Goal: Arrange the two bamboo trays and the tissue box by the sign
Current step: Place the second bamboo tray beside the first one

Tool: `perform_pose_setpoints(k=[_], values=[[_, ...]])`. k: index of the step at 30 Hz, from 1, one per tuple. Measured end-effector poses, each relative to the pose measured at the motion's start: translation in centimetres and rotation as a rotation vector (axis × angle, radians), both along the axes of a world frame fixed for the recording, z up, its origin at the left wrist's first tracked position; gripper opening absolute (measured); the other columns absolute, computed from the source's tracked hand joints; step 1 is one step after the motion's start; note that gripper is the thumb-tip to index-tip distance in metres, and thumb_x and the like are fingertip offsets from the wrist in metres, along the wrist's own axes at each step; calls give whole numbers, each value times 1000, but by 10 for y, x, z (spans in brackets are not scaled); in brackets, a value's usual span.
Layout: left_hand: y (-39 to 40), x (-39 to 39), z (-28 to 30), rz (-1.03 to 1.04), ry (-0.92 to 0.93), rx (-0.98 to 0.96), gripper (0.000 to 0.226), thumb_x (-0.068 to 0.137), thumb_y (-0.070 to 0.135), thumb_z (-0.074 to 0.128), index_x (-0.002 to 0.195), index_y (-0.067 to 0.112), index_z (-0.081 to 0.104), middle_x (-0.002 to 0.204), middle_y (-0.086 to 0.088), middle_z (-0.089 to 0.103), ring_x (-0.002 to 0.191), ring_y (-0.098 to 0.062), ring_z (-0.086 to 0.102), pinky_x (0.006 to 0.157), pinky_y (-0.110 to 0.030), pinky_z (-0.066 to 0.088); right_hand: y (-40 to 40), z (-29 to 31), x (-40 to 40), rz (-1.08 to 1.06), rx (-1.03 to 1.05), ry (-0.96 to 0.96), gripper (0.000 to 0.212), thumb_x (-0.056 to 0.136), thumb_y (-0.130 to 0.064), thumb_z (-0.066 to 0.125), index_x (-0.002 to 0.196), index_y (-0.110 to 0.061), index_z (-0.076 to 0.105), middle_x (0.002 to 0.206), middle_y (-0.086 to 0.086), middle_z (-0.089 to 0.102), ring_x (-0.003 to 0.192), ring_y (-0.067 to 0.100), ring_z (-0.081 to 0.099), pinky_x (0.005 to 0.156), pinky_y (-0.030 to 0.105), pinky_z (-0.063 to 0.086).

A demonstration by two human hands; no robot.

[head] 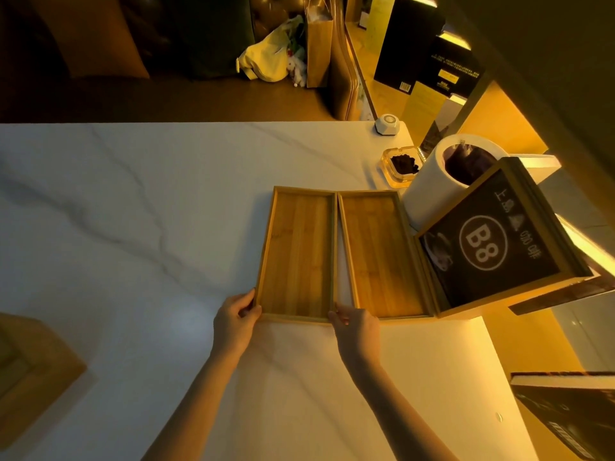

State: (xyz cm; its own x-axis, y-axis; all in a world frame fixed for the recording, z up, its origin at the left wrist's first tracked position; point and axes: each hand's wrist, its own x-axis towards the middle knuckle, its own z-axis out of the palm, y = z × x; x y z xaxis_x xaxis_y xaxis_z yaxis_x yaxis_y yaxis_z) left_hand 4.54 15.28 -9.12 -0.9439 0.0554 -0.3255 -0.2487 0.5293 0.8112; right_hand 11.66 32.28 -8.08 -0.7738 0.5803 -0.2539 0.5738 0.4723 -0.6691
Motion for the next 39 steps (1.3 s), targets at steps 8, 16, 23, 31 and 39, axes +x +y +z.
perform_pose_setpoints(k=[8, 16, 23, 31, 39], values=[[-1, 6, -1, -147, 148, -140, 40, 86, 9, 53, 125, 3, 46, 115, -23, 55, 93, -20, 52, 84, -25, 39, -5, -6, 10, 131, 157, 55, 21, 91, -12, 52, 107, -7, 64, 93, 10, 68, 77, 20, 60, 56, 13, 38], [0, 48, -17, -441, 371, -537, 63, 90, 47, 14, 137, 7, 22, 144, -18, 35, 132, -32, 32, 103, -44, 31, -24, -17, 37, 424, 583, 73, 45, 86, -30, 55, 127, -11, 50, 131, 8, 57, 123, 28, 50, 107, 42, 37], [4, 58, -28, -479, 342, -578, 82, 78, 63, -11, 138, 10, 3, 147, -3, -1, 135, -20, 4, 107, -38, 12, -23, -35, 49, 502, 607, -207, 62, 91, -51, 13, 135, -17, 39, 143, 2, 42, 134, 20, 29, 109, 39, -2], [7, 64, -28, -502, 361, -543, 75, 82, 61, -5, 138, 12, 4, 149, -5, 6, 137, -22, 12, 107, -39, 17, -12, -36, 56, 468, 617, -164, 63, 93, -49, 3, 136, -16, 36, 143, 1, 32, 132, 21, 32, 109, 38, -1], [15, 73, -29, -499, 382, -537, 69, 85, 58, -2, 137, 13, 1, 148, -6, 6, 136, -24, 12, 105, -38, 18, 0, -43, 61, 479, 648, -114, 61, 93, -49, 4, 139, -17, 26, 146, 2, 27, 141, 16, -11, 111, 38, -5]])
